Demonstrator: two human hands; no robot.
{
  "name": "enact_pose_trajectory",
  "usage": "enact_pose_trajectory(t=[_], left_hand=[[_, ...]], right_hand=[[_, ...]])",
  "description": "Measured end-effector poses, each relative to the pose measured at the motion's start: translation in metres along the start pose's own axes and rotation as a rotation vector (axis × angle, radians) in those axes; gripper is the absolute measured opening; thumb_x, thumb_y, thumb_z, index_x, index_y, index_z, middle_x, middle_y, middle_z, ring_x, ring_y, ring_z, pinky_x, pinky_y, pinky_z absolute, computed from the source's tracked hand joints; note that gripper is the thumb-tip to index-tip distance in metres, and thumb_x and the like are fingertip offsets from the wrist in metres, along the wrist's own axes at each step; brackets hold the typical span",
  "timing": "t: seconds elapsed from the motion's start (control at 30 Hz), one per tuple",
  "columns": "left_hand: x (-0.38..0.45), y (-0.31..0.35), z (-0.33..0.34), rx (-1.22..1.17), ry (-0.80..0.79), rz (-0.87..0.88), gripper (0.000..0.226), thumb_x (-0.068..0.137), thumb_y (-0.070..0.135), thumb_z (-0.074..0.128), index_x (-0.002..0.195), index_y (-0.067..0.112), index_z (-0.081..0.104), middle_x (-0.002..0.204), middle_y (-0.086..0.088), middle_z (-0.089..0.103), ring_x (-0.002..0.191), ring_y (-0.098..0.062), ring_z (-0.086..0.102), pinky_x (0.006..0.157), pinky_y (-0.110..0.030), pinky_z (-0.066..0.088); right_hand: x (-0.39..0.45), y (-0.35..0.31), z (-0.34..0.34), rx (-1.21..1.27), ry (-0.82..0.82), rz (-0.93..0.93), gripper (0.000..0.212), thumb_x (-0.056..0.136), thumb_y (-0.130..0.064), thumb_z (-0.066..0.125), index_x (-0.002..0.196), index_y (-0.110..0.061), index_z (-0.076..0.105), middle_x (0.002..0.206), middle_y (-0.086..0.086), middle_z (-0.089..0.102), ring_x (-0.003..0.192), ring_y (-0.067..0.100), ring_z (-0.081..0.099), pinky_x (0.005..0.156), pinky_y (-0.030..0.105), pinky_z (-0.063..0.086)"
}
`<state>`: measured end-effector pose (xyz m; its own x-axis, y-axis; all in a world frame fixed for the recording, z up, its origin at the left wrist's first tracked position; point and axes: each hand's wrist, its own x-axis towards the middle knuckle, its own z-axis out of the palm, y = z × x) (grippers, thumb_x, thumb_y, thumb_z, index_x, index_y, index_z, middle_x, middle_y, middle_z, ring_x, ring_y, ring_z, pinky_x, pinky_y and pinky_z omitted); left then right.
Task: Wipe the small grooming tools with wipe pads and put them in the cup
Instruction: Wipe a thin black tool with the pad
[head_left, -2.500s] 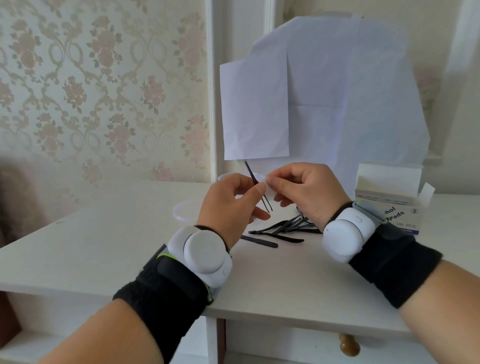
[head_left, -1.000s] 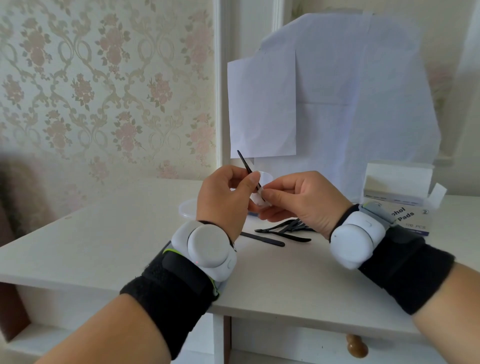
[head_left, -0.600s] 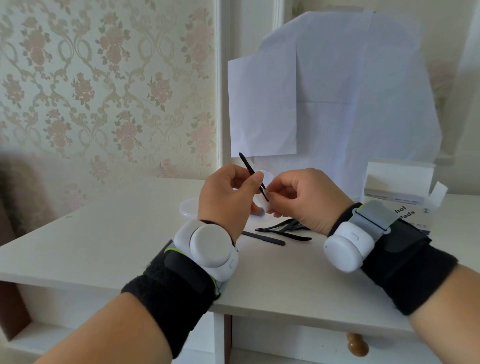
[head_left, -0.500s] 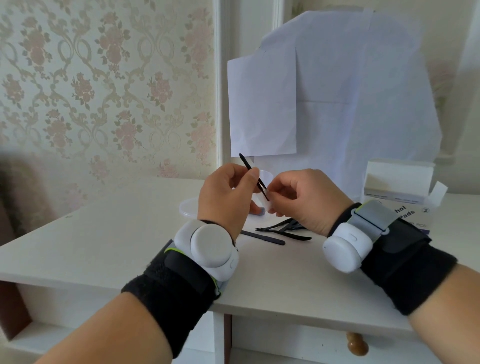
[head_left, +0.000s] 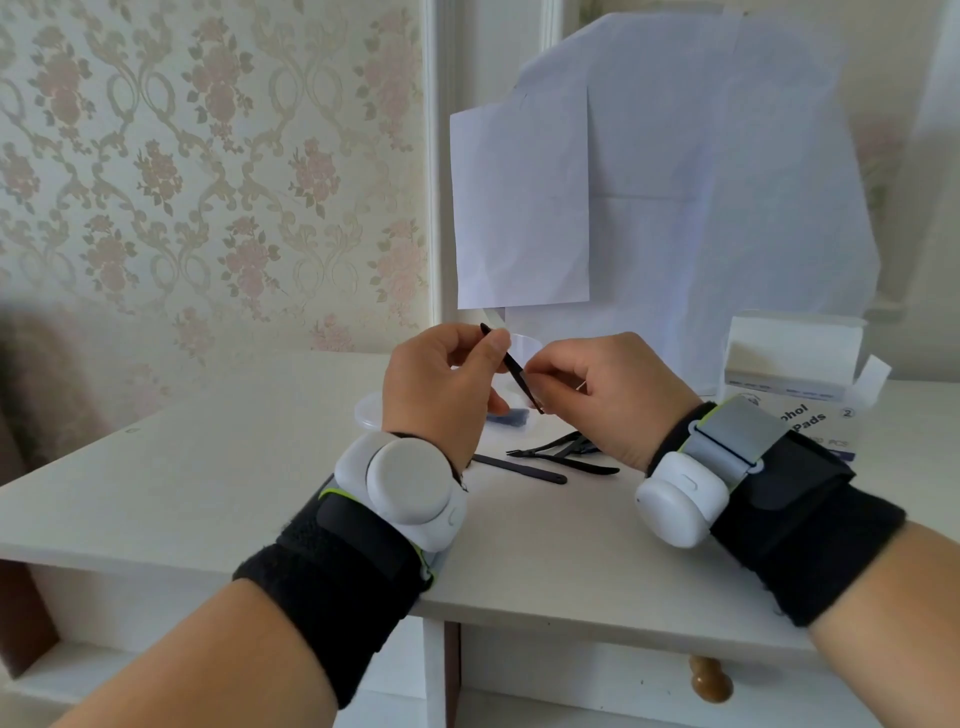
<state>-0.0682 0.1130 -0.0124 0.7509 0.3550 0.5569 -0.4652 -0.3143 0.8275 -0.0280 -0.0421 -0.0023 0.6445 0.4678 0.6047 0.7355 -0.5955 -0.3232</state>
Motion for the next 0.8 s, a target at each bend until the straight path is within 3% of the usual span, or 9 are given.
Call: enact_pose_trajectory(t=[0.13,0.53,0.8], left_hand=[[-0.0013,0.0003,0.0004,-0.007,-0.032,0.001,0.013,0.090,0.027,0.065,0.083,0.020,0.072,0.075,0.007,0.073,0.044,-0.008,0.060,0.060,-0.026,0.045],[-0.0024,0.0012,0.0012,-0.048,-0.040,0.003,0.010,0.091,0.026,0.065,0.087,0.023,0.074,0.075,0.009,0.073,0.047,-0.012,0.063,0.059,-0.021,0.045],[-0.0027,0.0006,0.0022,-0.026,-0.056,0.006,0.007,0.089,0.026,0.067,0.087,0.027,0.074,0.074,0.012,0.071,0.047,-0.007,0.062,0.055,-0.016,0.044]], right_hand=[[-0.0007,-0.0003,0.0004,0.038,0.031,-0.016,0.021,0.096,-0.026,0.054,0.083,-0.023,0.070,0.069,0.000,0.066,0.064,0.017,0.058,0.063,0.028,0.046],[-0.0005,-0.0007,0.0082,0.191,0.064,0.037,0.015,0.098,-0.025,0.055,0.087,-0.021,0.065,0.074,-0.007,0.068,0.071,0.010,0.063,0.069,0.024,0.050],[0.0008,-0.0067,0.0079,0.154,0.055,0.044,0.010,0.093,-0.023,0.060,0.085,-0.019,0.065,0.073,-0.003,0.070,0.066,0.008,0.062,0.062,0.018,0.048]])
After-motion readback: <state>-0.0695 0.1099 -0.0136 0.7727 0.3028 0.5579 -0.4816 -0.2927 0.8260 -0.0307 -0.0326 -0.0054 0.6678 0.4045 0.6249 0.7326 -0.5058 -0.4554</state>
